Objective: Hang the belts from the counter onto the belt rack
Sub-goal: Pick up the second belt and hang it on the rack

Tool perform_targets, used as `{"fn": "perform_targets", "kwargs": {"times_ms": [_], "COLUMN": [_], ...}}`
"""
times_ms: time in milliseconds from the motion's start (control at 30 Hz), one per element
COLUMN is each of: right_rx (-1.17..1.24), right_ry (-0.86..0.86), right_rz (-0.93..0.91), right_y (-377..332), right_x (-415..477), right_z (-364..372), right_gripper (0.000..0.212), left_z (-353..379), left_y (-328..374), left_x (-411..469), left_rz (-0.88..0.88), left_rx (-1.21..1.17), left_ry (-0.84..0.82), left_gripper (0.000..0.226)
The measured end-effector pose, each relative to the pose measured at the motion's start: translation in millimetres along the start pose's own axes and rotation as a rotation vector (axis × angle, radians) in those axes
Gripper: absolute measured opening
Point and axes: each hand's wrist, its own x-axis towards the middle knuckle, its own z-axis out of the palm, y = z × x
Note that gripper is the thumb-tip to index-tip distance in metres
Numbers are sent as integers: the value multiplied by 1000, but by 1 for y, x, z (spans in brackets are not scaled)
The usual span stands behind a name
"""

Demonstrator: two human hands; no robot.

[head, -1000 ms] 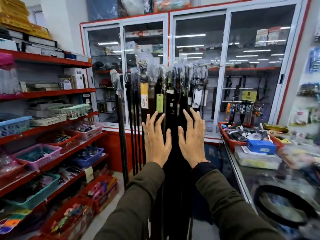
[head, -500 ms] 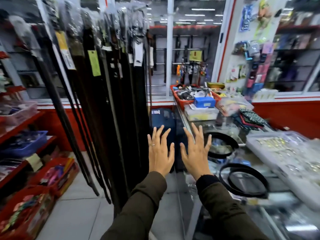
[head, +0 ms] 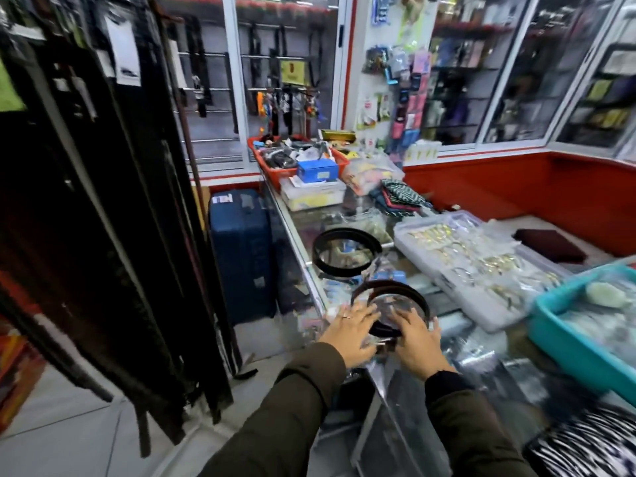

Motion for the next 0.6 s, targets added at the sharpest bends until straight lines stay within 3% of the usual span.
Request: {"fn": "perform_targets", "kwargs": {"times_ms": [67,167,367,600], "right_rx": [-82,-79,-86,41], "right_ry": [-66,-26,-18,-23], "right_rz": [-25,-62,-124,-122], "right_y": [11,13,17,14], "right_x": [-1,-2,-2,-9], "right_z": [-1,-5,-7,-16], "right_gripper": [57,49,45,29], "left_z": [4,11,14,11], "left_y": [11,21,22,13], "left_x": [9,20,23,12], "left_rz": [13,-13,-67,-43], "left_rx": [18,23,93,147], "left_ry": [-52,-82,50,139], "left_gripper": [70,69,45,43]}}
